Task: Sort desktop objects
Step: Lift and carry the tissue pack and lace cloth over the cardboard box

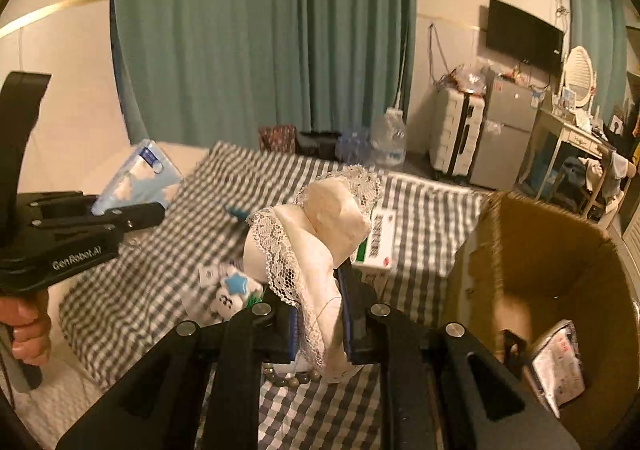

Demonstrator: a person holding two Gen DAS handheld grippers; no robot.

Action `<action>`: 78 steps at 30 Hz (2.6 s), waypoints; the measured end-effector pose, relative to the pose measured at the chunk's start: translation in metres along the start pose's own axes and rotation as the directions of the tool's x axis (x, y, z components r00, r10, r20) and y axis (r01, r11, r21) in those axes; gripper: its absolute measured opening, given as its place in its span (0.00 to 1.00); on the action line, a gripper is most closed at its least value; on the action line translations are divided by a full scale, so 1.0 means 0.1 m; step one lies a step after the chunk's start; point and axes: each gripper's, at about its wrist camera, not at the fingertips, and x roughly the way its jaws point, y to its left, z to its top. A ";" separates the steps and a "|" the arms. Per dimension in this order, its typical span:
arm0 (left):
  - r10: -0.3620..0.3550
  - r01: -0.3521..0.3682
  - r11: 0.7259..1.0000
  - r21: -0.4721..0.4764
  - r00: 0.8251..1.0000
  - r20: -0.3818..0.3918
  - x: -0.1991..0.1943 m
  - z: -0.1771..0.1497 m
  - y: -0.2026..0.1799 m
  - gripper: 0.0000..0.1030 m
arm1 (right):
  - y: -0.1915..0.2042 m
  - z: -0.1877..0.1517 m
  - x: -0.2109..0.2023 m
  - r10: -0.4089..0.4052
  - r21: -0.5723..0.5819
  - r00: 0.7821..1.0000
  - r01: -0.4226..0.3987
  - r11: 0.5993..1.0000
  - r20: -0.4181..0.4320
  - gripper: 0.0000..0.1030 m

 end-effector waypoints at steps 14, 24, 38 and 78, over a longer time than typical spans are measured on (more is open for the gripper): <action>-0.088 0.076 0.994 0.073 0.978 0.188 -0.76 0.43 -0.51 0.19 | -0.47 0.27 -0.78 -0.075 0.066 0.984 0.065 0.996 0.159 0.14; -0.151 0.119 0.984 0.135 0.954 0.258 -1.13 0.64 -0.87 0.19 | -0.69 0.34 -1.27 -0.127 0.103 0.964 0.106 0.989 0.234 0.14; -0.216 0.168 0.966 0.195 0.941 0.260 -1.14 0.81 -1.40 0.19 | -1.02 0.23 -1.74 -0.180 0.129 0.948 0.150 0.980 0.263 0.14; -0.331 0.356 0.860 0.366 0.934 -0.131 0.29 0.17 -3.00 0.19 | -2.28 -0.48 -1.05 -0.189 0.323 0.981 0.190 0.927 -0.035 0.17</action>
